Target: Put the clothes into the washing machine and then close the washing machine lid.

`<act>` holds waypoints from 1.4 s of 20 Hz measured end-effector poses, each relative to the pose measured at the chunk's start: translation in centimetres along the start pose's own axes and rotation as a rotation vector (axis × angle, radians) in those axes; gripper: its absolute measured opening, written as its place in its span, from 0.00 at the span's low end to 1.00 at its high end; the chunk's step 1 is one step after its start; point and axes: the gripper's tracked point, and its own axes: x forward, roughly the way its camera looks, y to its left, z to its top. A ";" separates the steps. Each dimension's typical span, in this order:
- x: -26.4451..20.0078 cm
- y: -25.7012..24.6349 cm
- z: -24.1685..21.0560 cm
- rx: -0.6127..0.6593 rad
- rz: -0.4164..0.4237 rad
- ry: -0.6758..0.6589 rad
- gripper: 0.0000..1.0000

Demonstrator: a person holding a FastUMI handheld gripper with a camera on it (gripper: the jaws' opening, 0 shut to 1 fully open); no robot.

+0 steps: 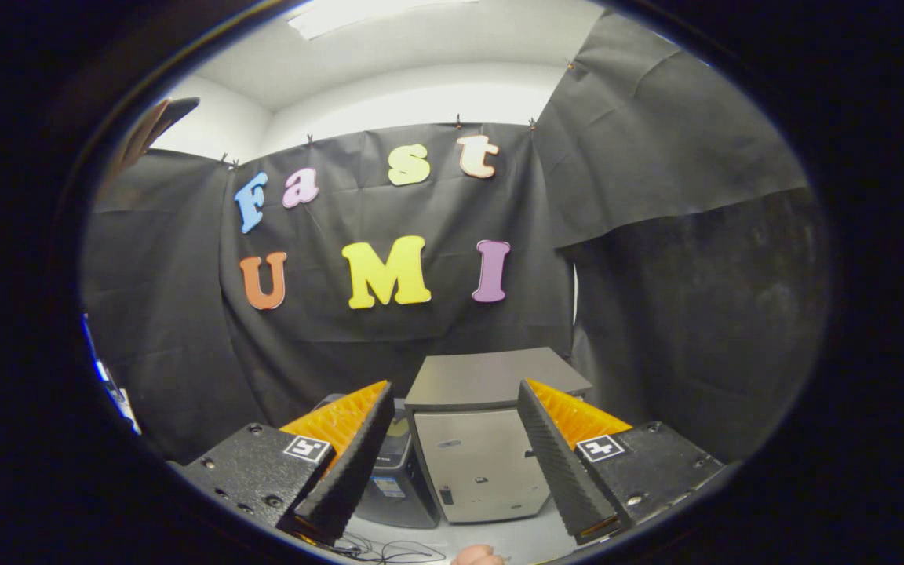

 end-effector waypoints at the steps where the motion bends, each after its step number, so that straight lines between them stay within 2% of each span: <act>1: 0.0 0.1 0.0 0.000 0.001 0.001 0.99; 28: 0.6 -0.5 -0.4 0.015 0.002 0.015 0.99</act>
